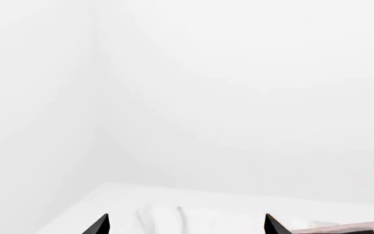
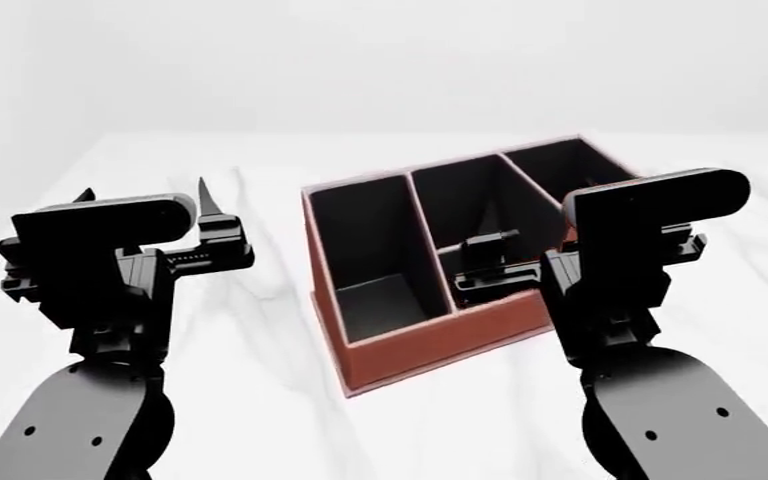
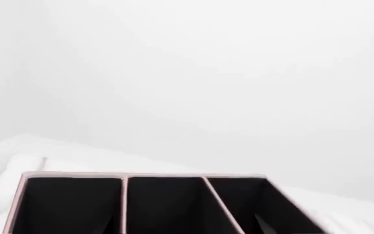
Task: Pick up the book and place it in the left compartment of the caddy.
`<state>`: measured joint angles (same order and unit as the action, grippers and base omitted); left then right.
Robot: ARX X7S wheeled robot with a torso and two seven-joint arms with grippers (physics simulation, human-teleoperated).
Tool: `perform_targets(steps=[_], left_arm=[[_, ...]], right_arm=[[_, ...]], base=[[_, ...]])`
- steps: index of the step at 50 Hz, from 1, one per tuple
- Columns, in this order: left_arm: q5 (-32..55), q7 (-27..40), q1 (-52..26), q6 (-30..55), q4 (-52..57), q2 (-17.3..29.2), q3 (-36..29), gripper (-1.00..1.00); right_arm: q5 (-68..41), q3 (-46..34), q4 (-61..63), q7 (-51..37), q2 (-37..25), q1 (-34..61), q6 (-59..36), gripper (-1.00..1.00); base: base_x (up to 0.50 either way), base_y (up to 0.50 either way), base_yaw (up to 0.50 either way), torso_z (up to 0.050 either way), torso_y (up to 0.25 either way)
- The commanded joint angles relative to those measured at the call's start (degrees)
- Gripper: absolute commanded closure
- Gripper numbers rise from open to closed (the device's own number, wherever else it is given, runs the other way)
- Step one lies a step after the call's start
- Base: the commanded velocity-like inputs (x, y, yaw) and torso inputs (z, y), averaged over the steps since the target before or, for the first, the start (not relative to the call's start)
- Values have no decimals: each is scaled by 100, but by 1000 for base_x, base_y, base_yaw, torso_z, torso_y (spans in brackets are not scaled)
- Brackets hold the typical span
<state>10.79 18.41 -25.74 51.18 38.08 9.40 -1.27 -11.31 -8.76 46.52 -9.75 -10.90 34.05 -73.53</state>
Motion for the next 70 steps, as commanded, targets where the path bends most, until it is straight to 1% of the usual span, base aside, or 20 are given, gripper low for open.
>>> perform_targets(steps=[1,9,13,16,17,18,19,20,21,23,24,26,29,34,39,42,45,52,53,70], left_arm=[[47,39,10,-9,9,29,3,-100],[76,61,25,-32,2,48,-3,-100],[103,68,28,-19,11,61,13,-100],[107,69,30,-31,6,86,11,-100],[114,70,25,-26,6,91,15,-100],[121,71,19,-20,9,95,18,-100],[127,71,6,-11,15,101,20,-100],[132,70,3,-9,17,106,16,-100],[129,74,4,-16,17,111,7,-100],[126,75,15,-16,38,130,-24,-100],[121,72,12,-18,47,145,-45,-100],[126,73,7,-8,60,157,-59,-100],[144,74,2,-7,59,163,-62,-100],[166,90,-42,19,49,170,-55,-100],[198,103,-60,44,69,183,-25,-100],[205,110,-56,33,58,192,-25,-100],[225,113,-35,27,58,198,-4,-100],[246,144,-53,41,64,201,-16,-100],[229,137,9,-78,-20,207,5,-100],[288,186,-10,-74,-28,231,1,-100]], right_arm=[[-47,-9,3,-12,-14,3,-12,-100],[-84,47,-20,-29,3,22,-60,-100],[-79,98,-22,-116,41,162,-427,-100],[-416,544,237,82,309,583,-1626,-100],[-890,675,148,-175,239,606,-1645,-100],[-1750,888,-5,-939,54,680,-1645,-100],[-2609,1368,-587,-1799,-360,959,-1645,-100],[-3468,1652,-1034,-2658,-515,1192,-1639,-100],[-4328,1608,-1274,-3518,-653,1372,-1601,-100],[-6047,1054,-1747,-5237,-1151,1639,-1109,-100],[-6906,300,-1916,-6096,-1754,1914,-533,-100],[-8625,-605,-1621,-7815,-2669,2211,755,-100],[-11203,-2365,-1247,-8020,-4123,2839,2767,-100],[-12477,-3703,-594,-8014,-4980,3371,4360,-100],[-13047,-4652,189,-8013,-5677,3862,5667,-100],[-13264,-5304,567,-8012,-6025,4374,6099,-100],[-13260,-5573,811,-7988,-6210,4495,6433,-100],[-12956,-5774,876,-7722,-6280,4224,6689,-100],[-12630,-5994,888,-7526,-6360,3841,6841,-100],[-12535,-6074,932,-7480,-6443,3753,6906,-100]], base=[[500,0,0,0,0],[312,0,0,0,3],[0,0,0,0,0],[0,0,0,0,0],[0,0,0,0,0],[0,0,0,0,0],[0,0,0,0,0],[0,0,0,0,0],[0,0,0,0,0],[0,0,0,0,0],[0,0,0,0,0],[0,0,0,0,0],[0,0,0,0,0],[0,0,0,0,0],[0,0,0,0,0],[0,0,0,0,0],[0,0,0,0,0],[0,0,0,0,0],[0,0,0,0,0],[0,0,0,0,0]])
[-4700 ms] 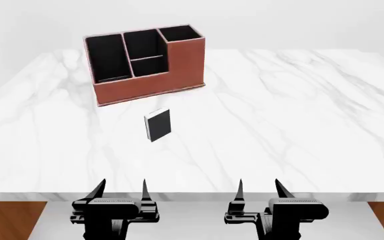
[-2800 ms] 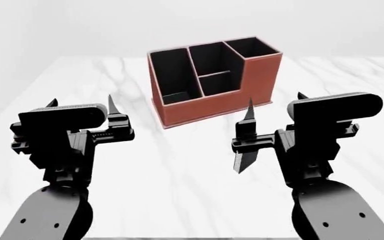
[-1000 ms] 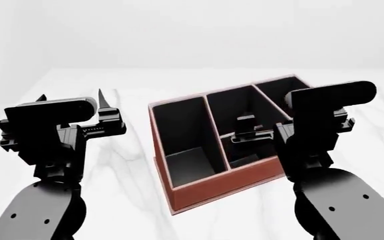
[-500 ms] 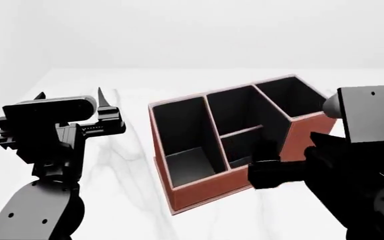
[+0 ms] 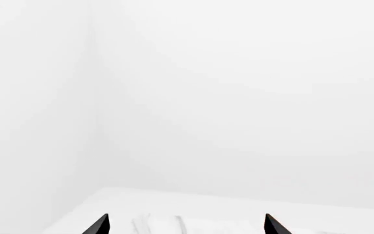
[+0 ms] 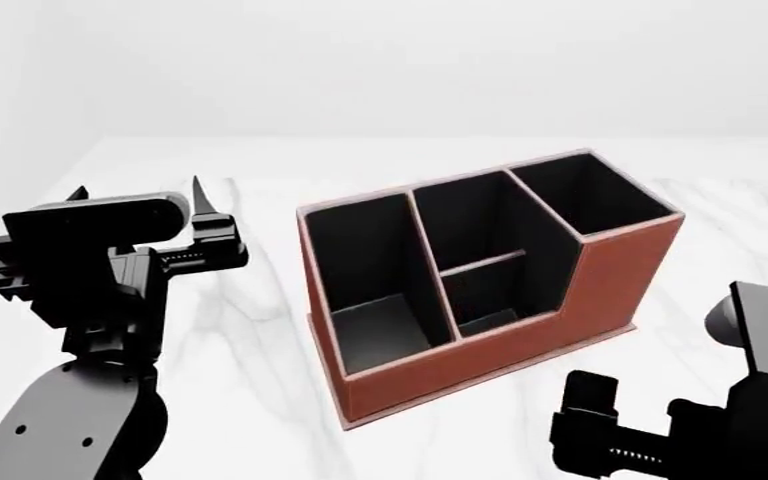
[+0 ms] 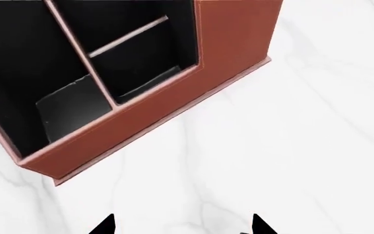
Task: Pick up the book and place it in the left compartment of the caddy.
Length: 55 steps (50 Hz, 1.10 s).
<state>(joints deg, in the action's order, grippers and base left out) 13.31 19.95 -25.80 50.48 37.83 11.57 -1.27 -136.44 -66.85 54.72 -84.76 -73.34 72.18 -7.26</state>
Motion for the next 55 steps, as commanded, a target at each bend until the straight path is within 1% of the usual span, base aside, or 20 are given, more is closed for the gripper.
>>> perform_targets(steps=[1,5,11,22,23,29,36,42,48,55], left_arm=[[42,35,-7,3,-2,15,2,-100],[49,47,-13,-1,-9,27,0,-100],[59,57,2,-42,-47,36,-10,-100],[72,81,7,-103,-101,58,-34,-100],[83,82,0,-96,-95,60,-18,-100],[89,82,50,-198,-169,61,-28,-100],[112,99,35,-186,-163,82,-27,-100],[128,113,44,-192,-153,98,-28,-100],[135,130,87,-220,-158,110,-37,-100],[146,147,63,-233,-188,113,-67,-100]], right_arm=[[-17,-267,116,6,-202,-57,277,-100],[108,-364,189,48,-345,-233,384,-100],[504,-612,444,259,-756,-725,756,-100],[992,-934,473,591,-957,-1354,1120,-100],[1084,-982,502,669,-986,-1471,1261,-100],[1662,-1112,516,1038,-996,-2139,1787,-100],[1764,-916,523,1125,-1085,-2570,1914,-100],[2335,-1134,487,1327,-1110,-3135,2528,-100],[2626,-1257,403,1467,-1135,-3373,2890,-100],[2664,-1303,212,1676,-1007,-3461,2978,-100]], base=[[0,0,0,0,0],[0,0,0,0,0],[0,0,0,0,0],[0,0,0,0,0],[0,0,0,0,0],[0,0,0,0,0],[0,0,0,0,0],[0,0,0,0,0],[0,0,0,0,0],[0,0,0,0,0]])
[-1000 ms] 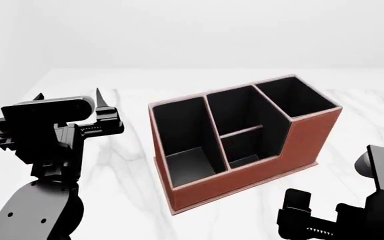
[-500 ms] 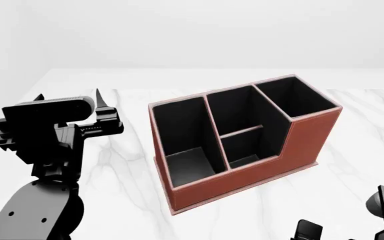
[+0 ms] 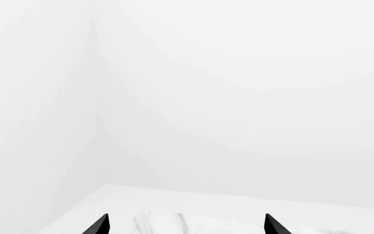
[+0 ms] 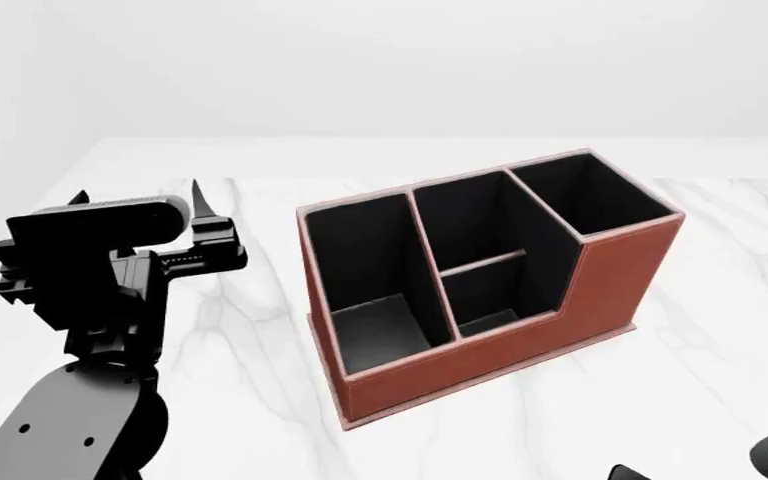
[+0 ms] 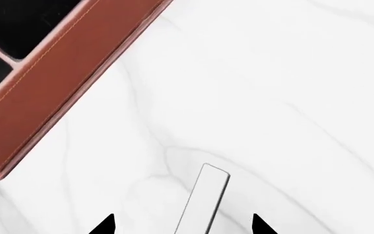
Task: Pick up the book and place it in the left compartment of the caddy.
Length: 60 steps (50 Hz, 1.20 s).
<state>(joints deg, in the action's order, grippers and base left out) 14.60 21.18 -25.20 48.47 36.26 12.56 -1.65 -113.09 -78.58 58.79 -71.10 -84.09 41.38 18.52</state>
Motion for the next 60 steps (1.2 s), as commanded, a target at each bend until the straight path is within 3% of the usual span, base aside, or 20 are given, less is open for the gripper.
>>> perform_targets(steps=[1,60], left_arm=[[19,27,5,-33,-30,17,-31,-100],[142,145,118,-207,-131,125,-77,-100]], right_arm=[[329,-132,-209,325,77,-386,399,-100],[50,-510,-1815,1733,1069,-1079,673,-100]], base=[[0,0,0,0,0],[0,0,0,0,0]])
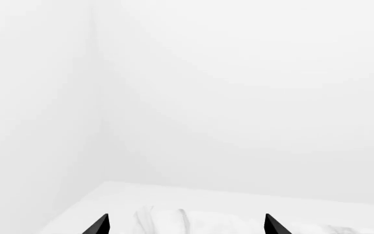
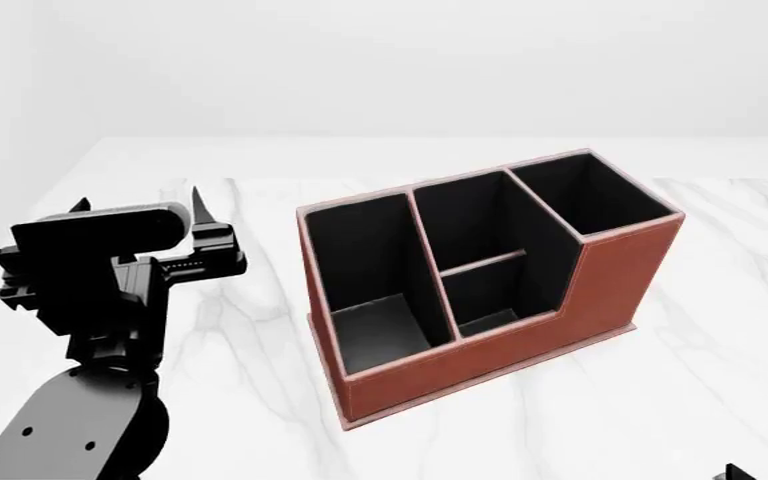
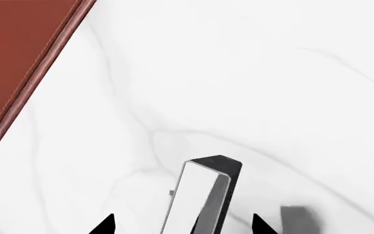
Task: Pick up the book and place it in the left compartment of the caddy.
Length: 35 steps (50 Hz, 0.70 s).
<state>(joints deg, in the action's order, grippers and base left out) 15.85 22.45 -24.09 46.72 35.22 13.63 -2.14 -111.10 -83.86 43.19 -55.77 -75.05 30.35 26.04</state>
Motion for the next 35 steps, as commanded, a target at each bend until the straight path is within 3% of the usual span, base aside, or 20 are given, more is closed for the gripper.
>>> perform_targets(steps=[1,10,11,18,25,30,31,33,35], left_arm=[[28,26,13,-8,0,14,-25,-100],[63,46,7,-2,10,36,-7,-100],[67,50,7,-1,9,38,-2,-100],[64,57,20,-76,-62,45,-15,-100],[74,68,45,-120,-93,56,-12,-100],[95,76,49,-124,-104,60,-3,-100],[95,74,45,-135,-123,62,-6,-100],[101,78,56,-140,-115,67,-5,-100],[110,87,49,-127,-112,68,-1,-100]], right_arm=[[-161,24,-269,202,181,33,-84,-100],[-239,15,-495,298,336,19,-131,-100],[-217,8,-507,241,341,8,-107,100],[-12,-12,-453,-117,325,114,-291,100],[530,60,-342,-897,166,671,-1132,100],[840,396,-117,-1825,-96,1850,-2932,100],[673,550,-25,-1897,-142,2147,-3210,100],[92,879,50,-2288,32,3219,-4706,100],[-722,1138,13,-2093,291,3891,-5327,100]], base=[[0,0,0,0,0],[0,0,0,0,0],[0,0,0,0,0],[0,0,0,0,0],[0,0,0,0,0],[0,0,0,0,0],[0,0,0,0,0],[0,0,0,0,0],[0,0,0,0,0]])
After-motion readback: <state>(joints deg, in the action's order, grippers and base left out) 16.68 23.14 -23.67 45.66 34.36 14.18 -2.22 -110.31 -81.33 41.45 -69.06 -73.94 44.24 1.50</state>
